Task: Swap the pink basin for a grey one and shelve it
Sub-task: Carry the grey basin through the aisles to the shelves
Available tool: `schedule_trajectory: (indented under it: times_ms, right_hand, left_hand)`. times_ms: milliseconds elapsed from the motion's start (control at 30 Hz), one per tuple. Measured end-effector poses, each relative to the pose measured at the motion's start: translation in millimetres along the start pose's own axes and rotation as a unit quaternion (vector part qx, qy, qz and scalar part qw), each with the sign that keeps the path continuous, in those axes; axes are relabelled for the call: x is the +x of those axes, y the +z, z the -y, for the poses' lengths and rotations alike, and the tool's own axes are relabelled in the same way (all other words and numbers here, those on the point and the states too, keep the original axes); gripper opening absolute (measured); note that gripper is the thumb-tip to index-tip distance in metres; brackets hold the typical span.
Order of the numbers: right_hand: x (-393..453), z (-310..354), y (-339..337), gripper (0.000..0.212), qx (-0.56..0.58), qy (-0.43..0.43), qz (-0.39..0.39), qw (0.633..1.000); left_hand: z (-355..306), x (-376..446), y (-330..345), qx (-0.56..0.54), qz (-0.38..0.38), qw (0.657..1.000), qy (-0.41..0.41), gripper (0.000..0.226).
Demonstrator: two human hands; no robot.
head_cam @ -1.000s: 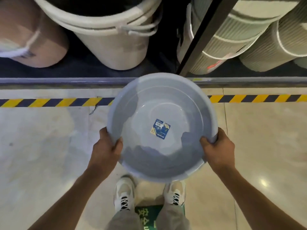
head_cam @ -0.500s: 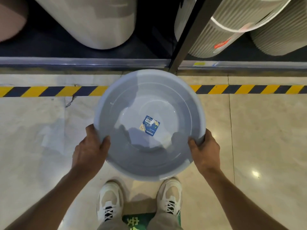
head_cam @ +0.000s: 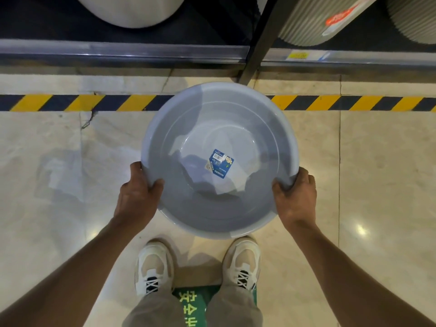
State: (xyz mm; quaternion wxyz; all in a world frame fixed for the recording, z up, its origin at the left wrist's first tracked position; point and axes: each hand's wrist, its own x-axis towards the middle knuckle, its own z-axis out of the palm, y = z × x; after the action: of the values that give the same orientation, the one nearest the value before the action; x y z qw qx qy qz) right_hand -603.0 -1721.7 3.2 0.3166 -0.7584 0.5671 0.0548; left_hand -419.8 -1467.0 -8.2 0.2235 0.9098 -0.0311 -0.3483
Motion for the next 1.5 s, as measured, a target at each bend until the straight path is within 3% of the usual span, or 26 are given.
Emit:
schedule_trajectory:
  times_ms: [233,333,433,533,700,900,1100,1333,1433,1500]
  right_hand:
    - [8.3,-6.1,5.6,0.043,0.049,0.000,0.025,0.998]
    - [10.5,-9.0,8.3,0.041,0.094,0.048,0.075,0.992]
    - [20.0,-9.2,7.8,0.032,0.256,0.175,0.149,0.939]
    - [22.7,-8.8,3.1,0.028,0.311,0.211,0.190,0.907]
    - [16.0,0.2,-7.4,0.037,0.331,0.236,0.186,0.894]
    - [-6.0,22.9,-45.1,0.039,0.331,0.233,0.175,0.898]
    - [-48.9,70.2,-117.1,0.025,0.342,0.184,0.179,0.904]
    - [-114.3,170.2,-221.3,0.022,0.361,0.098,0.180,0.910]
    - [-152.1,211.9,-274.1,0.023,0.365,0.059,0.191,0.909]
    - [-181.3,237.0,-311.9,0.023,0.370,0.042,0.192,0.908]
  left_hand:
    - [5.9,3.7,9.4,-0.013,-0.028,0.999,0.013,0.037]
    - [7.8,6.8,11.0,-0.047,-0.028,0.998,0.002,0.037]
    - [4.4,10.9,8.6,-0.145,0.015,0.988,-0.060,0.052]
    - [-6.0,12.1,4.9,-0.280,0.083,0.947,-0.135,0.058]
    - [-19.7,1.1,-2.5,-0.331,0.089,0.931,-0.126,0.071]
    - [-35.1,-34.1,-29.4,-0.346,0.079,0.930,-0.099,0.065]
    - [-56.1,-88.0,-101.0,-0.351,0.052,0.931,-0.081,0.049]
    - [-104.6,-163.9,-235.8,-0.346,-0.009,0.938,-0.024,0.031]
    - [-127.4,-209.9,-301.7,-0.345,-0.023,0.938,-0.001,0.035]
    - [-143.5,-247.0,-343.6,-0.342,-0.035,0.939,0.014,0.050]
